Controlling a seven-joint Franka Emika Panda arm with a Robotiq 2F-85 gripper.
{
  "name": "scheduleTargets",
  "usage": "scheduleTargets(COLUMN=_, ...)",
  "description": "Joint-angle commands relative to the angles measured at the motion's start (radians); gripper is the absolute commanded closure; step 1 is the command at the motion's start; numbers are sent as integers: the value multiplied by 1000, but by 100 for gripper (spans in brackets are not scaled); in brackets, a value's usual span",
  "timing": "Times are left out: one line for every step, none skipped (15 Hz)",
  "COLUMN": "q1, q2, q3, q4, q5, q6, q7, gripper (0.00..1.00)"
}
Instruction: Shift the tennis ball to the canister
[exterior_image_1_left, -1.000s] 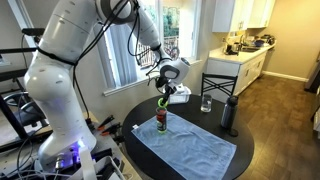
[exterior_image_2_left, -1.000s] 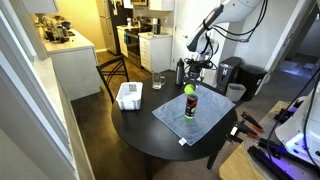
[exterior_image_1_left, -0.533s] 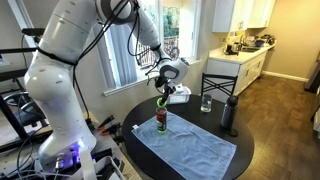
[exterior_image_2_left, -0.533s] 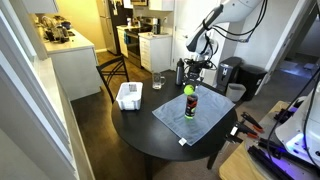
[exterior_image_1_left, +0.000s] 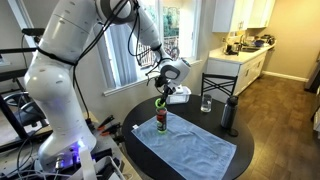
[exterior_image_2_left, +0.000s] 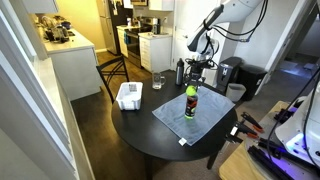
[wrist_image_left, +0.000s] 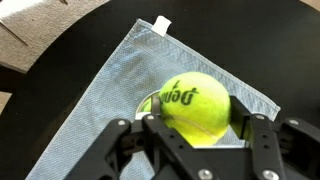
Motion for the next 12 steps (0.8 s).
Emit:
scheduleTargets(q1=9, q2=-13, q3=-26, q4=4, q5=-22, q6=-47, q7=27, gripper=59)
scheduleTargets(q1=9, q2=-14, q3=-28, q4=5, q5=-23, q6=-50, q7=25, gripper=59)
scheduleTargets(q1=13, q2=-16, q3=-34, q4=2, q5=-28, q6=-39, q7=25, gripper=59)
scheduleTargets(q1=13, q2=-16, q3=-37, q4=4, q5=-30, q6=-39, q7=25, gripper=59)
scheduleTargets(q1=14, q2=-16, q3=-40, q4=5, q5=-32, q6=-39, q7=29, gripper=59)
scheduleTargets(q1=15, q2=-16, q3=-42, q4=6, q5=-33, q6=-44, q7=32, gripper=9)
scheduleTargets(q1=16, q2=-14, q3=-43, q4=7, q5=-34, q6=-46, q7=32, gripper=8)
scheduleTargets(q1=17, q2=-14, q3=-45, q4=7, q5=-35, q6=-48, q7=34, gripper=5)
scheduleTargets(q1=18, q2=-13, q3=-47, q4=8, q5=-36, q6=-49, q7=35, gripper=1)
scheduleTargets(q1=20, q2=-13, q3=-48, q4=8, q5=-37, q6=-50, q7=35, gripper=0)
scheduleTargets(q1=20, q2=-12, q3=-48, q4=9, q5=-37, q6=-50, q7=35, gripper=0)
scheduleTargets(q1=21, q2=-12, q3=-48, q4=10, q5=-38, q6=-53, q7=36, gripper=0)
